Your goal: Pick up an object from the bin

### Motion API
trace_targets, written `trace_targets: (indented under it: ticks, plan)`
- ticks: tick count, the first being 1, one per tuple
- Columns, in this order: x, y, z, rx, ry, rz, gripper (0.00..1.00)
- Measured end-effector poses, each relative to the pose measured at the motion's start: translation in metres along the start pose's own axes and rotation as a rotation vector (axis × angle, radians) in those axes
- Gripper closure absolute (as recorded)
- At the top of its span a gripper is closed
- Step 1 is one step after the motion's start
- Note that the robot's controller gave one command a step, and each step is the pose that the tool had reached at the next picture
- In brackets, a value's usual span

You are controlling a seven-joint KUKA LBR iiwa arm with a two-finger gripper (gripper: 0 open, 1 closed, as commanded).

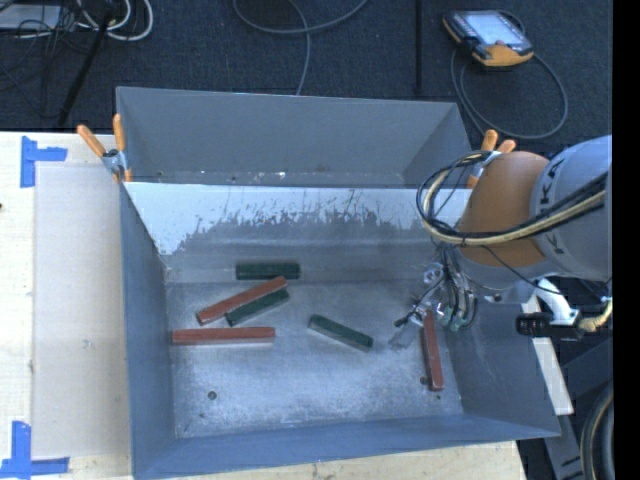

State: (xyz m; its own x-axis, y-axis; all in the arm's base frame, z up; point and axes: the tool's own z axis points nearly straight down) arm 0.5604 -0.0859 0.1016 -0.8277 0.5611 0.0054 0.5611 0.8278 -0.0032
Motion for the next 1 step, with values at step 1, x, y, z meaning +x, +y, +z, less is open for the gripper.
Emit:
trace_targets:
  ticks: [1]
  plan:
    - [0.0038, 0.0277, 0.0022, -0.003, -0.006, -0.036, 0.0]
